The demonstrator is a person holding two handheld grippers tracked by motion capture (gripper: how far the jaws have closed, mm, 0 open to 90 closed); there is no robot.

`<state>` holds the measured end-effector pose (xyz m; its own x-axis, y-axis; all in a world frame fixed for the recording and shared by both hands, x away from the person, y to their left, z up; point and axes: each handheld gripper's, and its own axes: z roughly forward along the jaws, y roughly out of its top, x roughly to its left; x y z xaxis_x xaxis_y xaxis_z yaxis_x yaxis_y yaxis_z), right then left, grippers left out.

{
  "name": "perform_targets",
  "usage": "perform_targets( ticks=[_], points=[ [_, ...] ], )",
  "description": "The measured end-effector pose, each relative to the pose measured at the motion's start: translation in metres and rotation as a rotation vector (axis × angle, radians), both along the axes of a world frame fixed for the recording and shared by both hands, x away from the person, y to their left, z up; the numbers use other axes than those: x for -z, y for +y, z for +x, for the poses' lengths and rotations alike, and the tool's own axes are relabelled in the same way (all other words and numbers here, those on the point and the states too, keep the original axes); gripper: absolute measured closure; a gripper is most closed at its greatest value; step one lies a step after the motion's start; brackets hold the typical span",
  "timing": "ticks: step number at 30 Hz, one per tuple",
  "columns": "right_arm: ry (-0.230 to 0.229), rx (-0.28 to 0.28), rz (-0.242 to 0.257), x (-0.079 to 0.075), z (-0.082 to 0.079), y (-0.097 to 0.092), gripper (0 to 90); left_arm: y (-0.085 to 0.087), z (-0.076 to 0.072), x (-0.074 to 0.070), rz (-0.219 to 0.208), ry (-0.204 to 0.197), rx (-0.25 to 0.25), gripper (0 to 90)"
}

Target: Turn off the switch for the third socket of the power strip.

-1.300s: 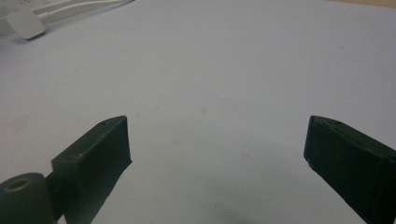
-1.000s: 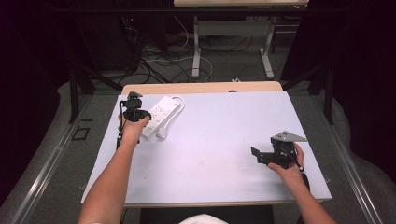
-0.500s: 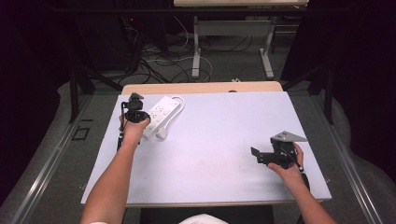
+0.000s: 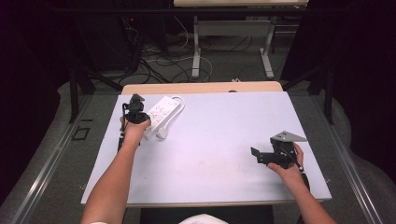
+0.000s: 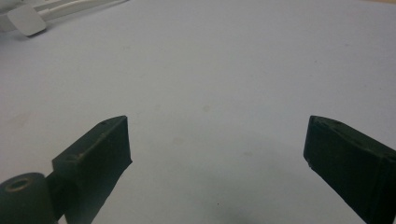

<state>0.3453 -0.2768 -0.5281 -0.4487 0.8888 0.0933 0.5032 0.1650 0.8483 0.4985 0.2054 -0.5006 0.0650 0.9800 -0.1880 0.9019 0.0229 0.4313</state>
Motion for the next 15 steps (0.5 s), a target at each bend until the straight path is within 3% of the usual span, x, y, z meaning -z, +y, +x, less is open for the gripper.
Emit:
perform_targets(
  ticks=[3,15],
  points=[
    [0.001,0.000,0.003,-0.0001,-0.0002,0.0002,6.5,0.0003,0.0005,-0.0002,0.012,0.018,0.011,90.0],
    [0.000,0.000,0.003,-0.0002,-0.0003,-0.0002,6.6,-0.0025,0.0020,0.0046,0.019,0.027,0.007,90.0]
  ],
)
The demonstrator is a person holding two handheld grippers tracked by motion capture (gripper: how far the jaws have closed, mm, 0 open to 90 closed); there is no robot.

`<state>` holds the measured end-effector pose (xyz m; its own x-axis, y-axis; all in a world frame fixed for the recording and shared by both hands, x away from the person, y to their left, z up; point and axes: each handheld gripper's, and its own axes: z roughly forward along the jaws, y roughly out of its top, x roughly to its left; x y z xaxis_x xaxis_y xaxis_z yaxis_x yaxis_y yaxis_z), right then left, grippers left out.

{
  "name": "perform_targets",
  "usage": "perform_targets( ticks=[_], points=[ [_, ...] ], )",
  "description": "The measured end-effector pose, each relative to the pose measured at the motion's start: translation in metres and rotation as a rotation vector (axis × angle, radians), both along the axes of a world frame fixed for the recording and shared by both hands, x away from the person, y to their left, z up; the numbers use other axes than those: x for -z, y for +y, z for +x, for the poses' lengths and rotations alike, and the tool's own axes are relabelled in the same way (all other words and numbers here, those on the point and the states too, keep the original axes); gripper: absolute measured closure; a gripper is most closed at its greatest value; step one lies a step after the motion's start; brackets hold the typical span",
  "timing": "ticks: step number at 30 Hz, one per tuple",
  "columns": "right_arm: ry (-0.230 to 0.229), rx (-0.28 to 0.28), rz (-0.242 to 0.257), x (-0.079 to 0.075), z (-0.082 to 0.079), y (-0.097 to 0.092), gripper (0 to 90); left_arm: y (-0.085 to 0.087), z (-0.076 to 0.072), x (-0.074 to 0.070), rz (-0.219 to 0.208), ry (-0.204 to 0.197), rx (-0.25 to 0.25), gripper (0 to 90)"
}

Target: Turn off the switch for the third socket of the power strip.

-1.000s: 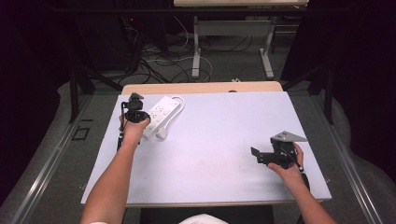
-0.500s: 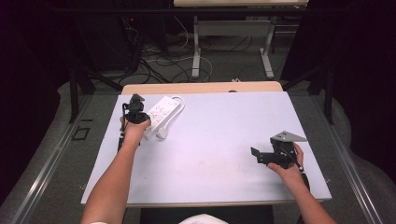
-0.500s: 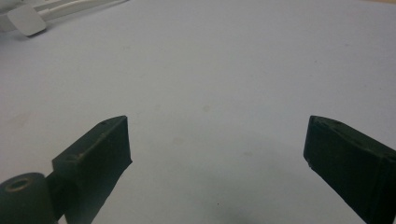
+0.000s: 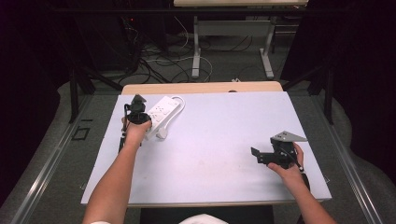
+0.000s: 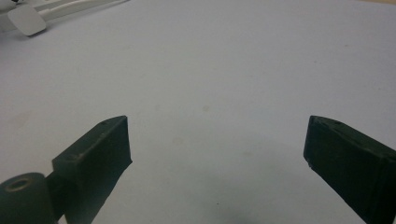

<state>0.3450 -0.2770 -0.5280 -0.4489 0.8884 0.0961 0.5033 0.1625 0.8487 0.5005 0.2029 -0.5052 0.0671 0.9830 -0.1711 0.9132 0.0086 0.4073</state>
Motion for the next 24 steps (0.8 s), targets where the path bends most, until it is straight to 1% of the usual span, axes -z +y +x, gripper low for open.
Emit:
perform_targets(
  ticks=[1,2,7,8,10,11,14,17,24],
  points=[
    [0.000,0.000,0.000,0.0000,0.0000,0.0000,6.5,0.0001,-0.0001,-0.0004,0.000,0.007,0.000,90.0],
    [0.000,0.000,0.000,0.0000,0.0000,0.0000,6.5,-0.0004,-0.0001,0.0002,-0.010,0.007,-0.006,90.0],
    [0.000,0.000,-0.001,0.0000,-0.0001,0.0001,6.6,0.0008,0.0002,0.0025,-0.006,0.003,-0.009,90.0],
    [0.000,0.000,0.000,0.0000,-0.0001,0.0002,6.6,0.0003,0.0000,0.0027,-0.015,0.003,-0.016,90.0],
    [0.000,0.000,0.000,0.0001,-0.0001,0.0002,6.5,0.0003,0.0000,0.0027,-0.013,0.003,-0.014,90.0],
    [0.001,-0.001,0.000,0.0001,0.0000,0.0002,6.6,0.0008,0.0000,0.0024,-0.001,0.002,-0.008,90.0],
    [0.000,-0.001,-0.001,0.0001,-0.0001,0.0002,6.6,0.0006,-0.0001,0.0025,-0.003,0.003,-0.008,90.0],
    [0.000,-0.001,-0.001,0.0001,-0.0001,0.0002,6.6,0.0016,-0.0007,0.0032,-0.015,0.000,-0.009,90.0],
    [-0.002,-0.003,-0.005,0.0002,0.0001,-0.0001,6.6,0.0018,-0.0007,0.0029,-0.016,0.004,-0.006,90.0]
  ],
)
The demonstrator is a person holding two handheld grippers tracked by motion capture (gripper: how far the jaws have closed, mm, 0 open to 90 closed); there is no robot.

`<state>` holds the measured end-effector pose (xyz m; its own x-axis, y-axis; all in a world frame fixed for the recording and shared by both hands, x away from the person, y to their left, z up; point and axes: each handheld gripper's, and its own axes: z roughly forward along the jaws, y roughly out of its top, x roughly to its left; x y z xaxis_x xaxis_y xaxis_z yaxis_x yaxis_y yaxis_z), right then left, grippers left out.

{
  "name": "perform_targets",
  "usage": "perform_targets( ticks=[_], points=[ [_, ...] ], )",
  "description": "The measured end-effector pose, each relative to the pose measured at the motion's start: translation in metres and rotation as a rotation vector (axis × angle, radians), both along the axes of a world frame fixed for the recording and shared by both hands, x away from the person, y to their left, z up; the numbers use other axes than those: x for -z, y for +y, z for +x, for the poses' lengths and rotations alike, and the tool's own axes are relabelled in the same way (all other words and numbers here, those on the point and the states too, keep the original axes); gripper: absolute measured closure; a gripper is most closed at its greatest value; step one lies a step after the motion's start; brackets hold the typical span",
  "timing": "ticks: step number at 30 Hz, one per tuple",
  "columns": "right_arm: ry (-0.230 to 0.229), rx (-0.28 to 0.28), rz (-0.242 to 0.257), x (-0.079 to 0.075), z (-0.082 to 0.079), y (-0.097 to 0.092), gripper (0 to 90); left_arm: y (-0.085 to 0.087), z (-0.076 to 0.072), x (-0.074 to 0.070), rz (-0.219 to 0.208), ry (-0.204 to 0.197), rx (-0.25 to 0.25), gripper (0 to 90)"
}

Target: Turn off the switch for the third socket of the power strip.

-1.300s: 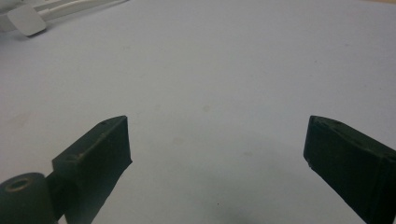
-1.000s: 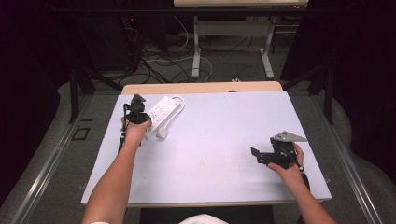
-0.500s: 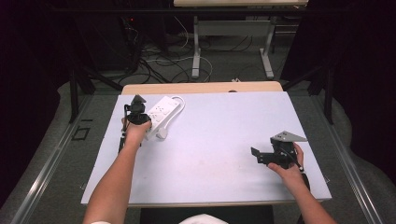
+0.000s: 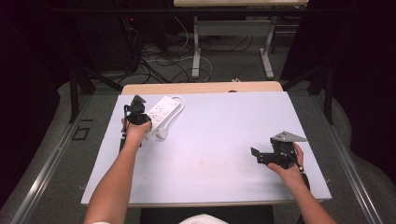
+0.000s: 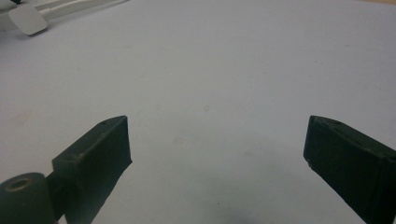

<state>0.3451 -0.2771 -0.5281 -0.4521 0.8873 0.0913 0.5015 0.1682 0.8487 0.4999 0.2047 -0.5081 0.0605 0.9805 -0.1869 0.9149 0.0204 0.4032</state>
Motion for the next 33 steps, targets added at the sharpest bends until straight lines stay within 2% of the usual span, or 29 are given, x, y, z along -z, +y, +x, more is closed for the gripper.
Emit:
perform_targets(
  ticks=[6,10,13,33],
  points=[
    [-0.002,0.000,0.000,-0.0001,-0.0001,0.0000,6.5,-0.0003,-0.0006,0.0019,0.020,0.008,-0.002,90.0],
    [-0.001,-0.001,0.001,-0.0001,-0.0002,0.0000,6.6,0.0042,-0.0023,0.0033,0.007,-0.001,-0.016,90.0],
    [0.000,-0.005,-0.002,0.0000,-0.0001,0.0001,6.6,0.0072,-0.0031,0.0040,-0.019,-0.003,-0.020,90.0],
    [-0.001,-0.005,-0.003,0.0002,0.0001,0.0001,6.6,0.0079,-0.0032,0.0046,-0.027,-0.010,-0.025,90.0]
  ],
)
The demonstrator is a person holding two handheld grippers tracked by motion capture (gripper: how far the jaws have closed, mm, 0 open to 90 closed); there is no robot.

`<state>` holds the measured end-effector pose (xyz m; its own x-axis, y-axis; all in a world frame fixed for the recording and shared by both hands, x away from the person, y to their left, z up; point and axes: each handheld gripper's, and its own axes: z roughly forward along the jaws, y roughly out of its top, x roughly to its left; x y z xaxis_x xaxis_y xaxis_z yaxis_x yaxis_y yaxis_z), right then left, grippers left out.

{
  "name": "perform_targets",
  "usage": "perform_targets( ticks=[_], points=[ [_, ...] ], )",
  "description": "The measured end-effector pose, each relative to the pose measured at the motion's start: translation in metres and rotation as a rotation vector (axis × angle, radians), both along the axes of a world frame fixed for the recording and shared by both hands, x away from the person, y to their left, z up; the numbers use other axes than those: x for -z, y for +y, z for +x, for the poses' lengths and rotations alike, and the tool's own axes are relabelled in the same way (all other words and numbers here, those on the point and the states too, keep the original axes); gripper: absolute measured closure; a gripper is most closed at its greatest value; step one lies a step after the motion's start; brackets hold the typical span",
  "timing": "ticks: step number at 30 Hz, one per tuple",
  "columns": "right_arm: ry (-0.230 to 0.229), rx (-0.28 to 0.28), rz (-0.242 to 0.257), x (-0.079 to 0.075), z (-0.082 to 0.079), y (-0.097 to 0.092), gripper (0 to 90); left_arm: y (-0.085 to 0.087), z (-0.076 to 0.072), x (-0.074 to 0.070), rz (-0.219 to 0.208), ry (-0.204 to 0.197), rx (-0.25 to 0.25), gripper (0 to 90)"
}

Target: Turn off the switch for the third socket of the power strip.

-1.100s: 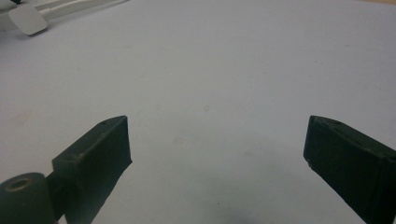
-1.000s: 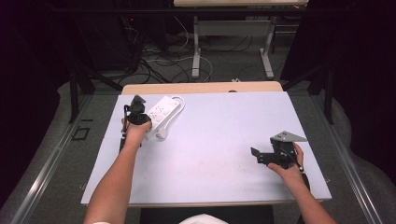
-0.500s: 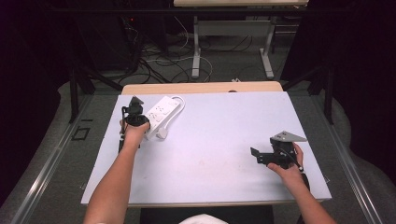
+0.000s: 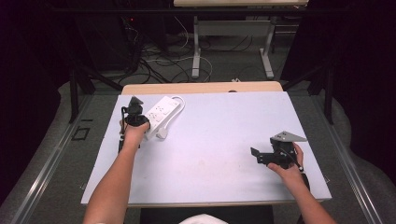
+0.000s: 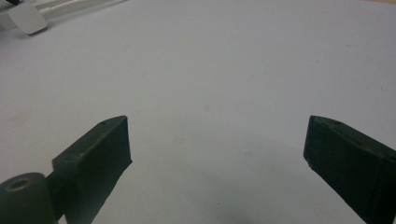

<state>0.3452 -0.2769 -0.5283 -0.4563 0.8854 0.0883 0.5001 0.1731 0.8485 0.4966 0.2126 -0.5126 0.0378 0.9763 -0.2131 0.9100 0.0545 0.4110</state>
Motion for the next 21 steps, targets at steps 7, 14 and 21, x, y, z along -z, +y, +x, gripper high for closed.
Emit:
perform_targets(
  ticks=[7,14,21],
  points=[
    [0.006,0.004,-0.005,0.0000,-0.0004,-0.0007,6.6,0.0027,0.0002,0.0002,-0.025,0.004,-0.006,89.0],
    [0.007,0.010,0.002,-0.0004,-0.0004,-0.0003,6.9,0.0039,-0.0007,-0.0005,-0.050,-0.002,-0.007,84.6],
    [-0.003,-0.006,-0.008,0.0003,0.0003,-0.0006,6.9,0.0077,-0.0019,-0.0038,-0.070,-0.019,-0.009,80.4]
  ],
)
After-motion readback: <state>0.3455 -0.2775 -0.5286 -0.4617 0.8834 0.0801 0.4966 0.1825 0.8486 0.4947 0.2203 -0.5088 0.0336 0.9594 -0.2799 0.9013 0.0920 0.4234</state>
